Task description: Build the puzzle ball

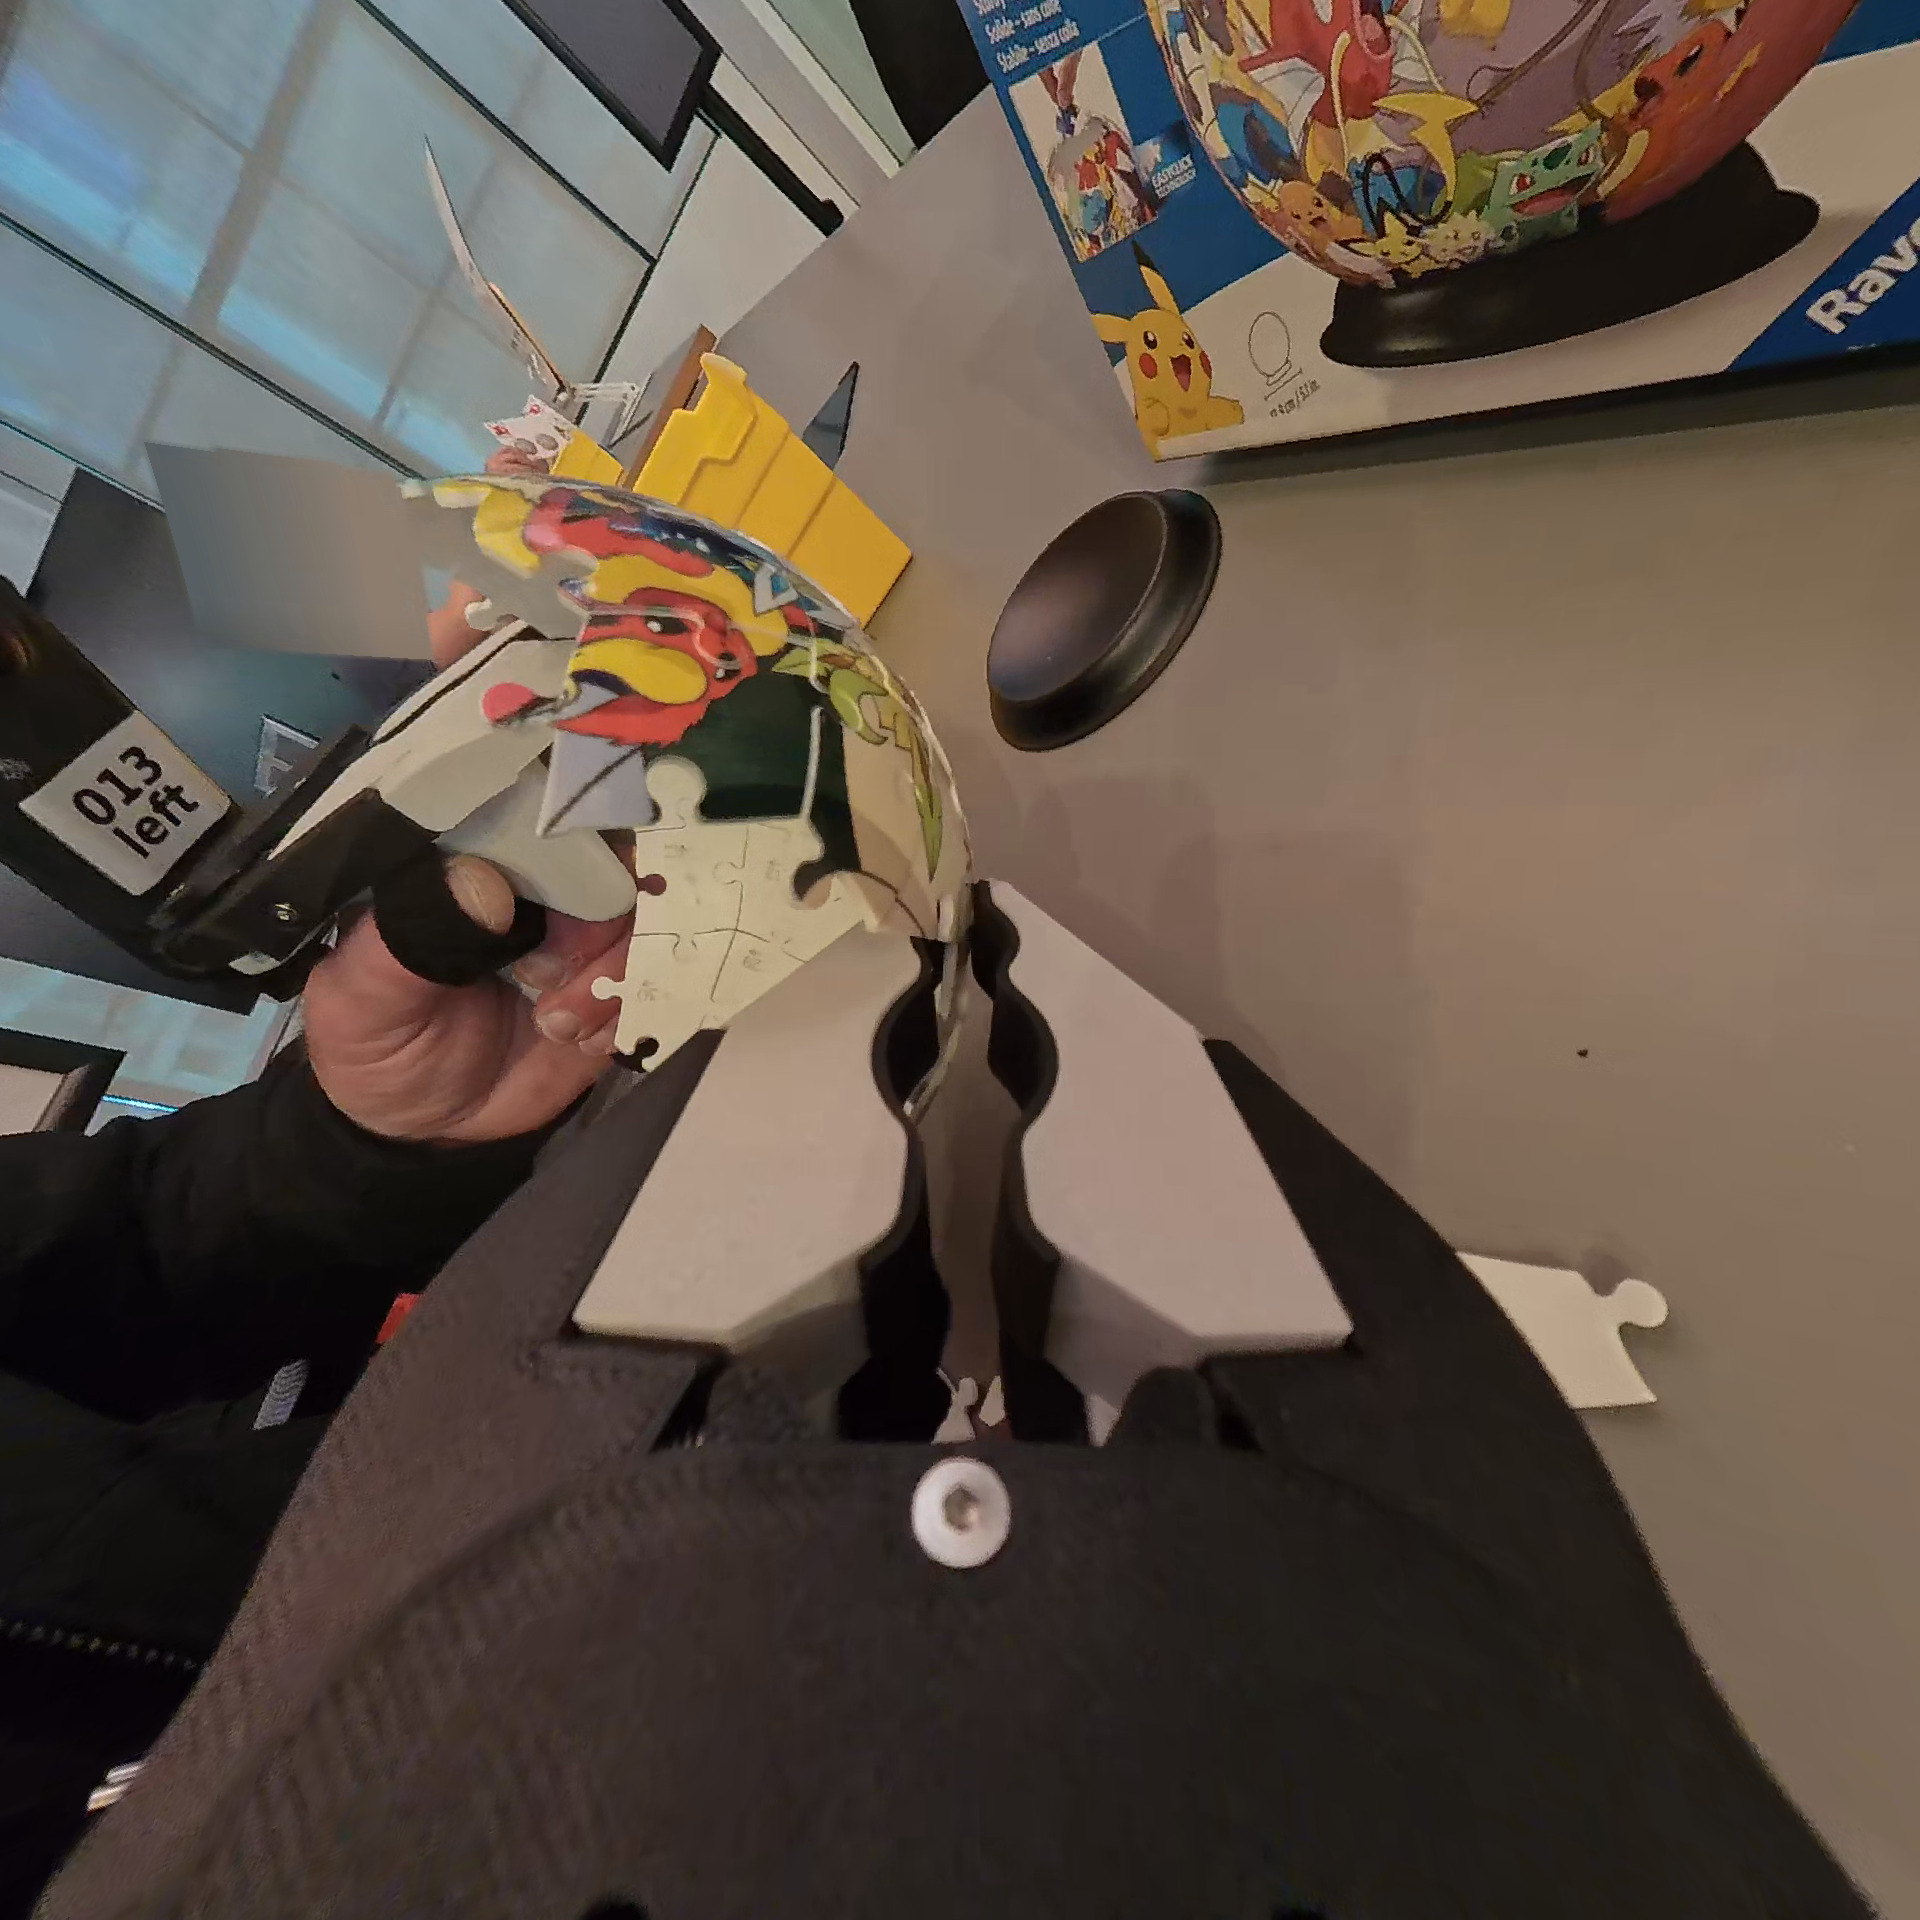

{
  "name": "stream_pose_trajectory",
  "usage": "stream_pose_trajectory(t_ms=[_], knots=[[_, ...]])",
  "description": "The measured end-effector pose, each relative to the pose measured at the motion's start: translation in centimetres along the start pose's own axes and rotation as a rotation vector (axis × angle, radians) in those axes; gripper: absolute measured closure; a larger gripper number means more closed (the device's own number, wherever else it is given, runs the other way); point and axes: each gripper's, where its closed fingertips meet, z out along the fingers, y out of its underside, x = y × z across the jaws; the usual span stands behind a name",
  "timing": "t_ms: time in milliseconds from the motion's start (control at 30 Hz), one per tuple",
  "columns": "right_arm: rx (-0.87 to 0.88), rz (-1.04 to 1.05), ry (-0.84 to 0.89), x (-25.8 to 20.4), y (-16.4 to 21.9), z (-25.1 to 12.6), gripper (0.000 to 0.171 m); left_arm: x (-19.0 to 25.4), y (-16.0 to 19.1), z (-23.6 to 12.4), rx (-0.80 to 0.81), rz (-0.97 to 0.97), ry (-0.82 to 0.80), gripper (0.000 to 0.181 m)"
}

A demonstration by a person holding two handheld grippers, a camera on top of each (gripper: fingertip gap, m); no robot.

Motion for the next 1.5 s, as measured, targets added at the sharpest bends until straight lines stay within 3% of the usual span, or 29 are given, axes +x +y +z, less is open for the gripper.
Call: stream_pose_trajectory(t_ms=[267,633,733,833,967,1133,1500], knots=[[0.049,0.008,0.01,0.2,-0.6,-0.2,0.162,0.1,-0.1,0.0,0.013,0.003,-0.004,0.176],[0.03,-0.046,0.037,0.2,-0.7,-0.2,0.17,0.0,0.3,0.1,0.012,-0.009,-0.014,0.177],[-0.002,-0.053,0.02,0.1,-0.2,-0.5,0.15,-0.3,0.6,0.2,0.006,-0.026,-0.018,0.178],[-0.031,-0.051,0.024,0.5,0.5,-1.1,0.143,-0.5,0.9,0.3,-0.001,-0.052,-0.024,0.178],[-0.053,-0.052,0.02,0.4,0.8,-1.5,0.146,-0.9,1.5,0.5,-0.012,-0.093,-0.038,0.178],[-0.089,-0.056,0.059,1.0,1.4,-1.4,0.165,-0.7,2.5,0.7,-0.04,-0.144,-0.025,0.177],[-0.151,-0.072,0.176,3.5,2.3,-0.9,0.168,0.0,4.1,1.1,-0.098,-0.144,-0.002,0.174]])
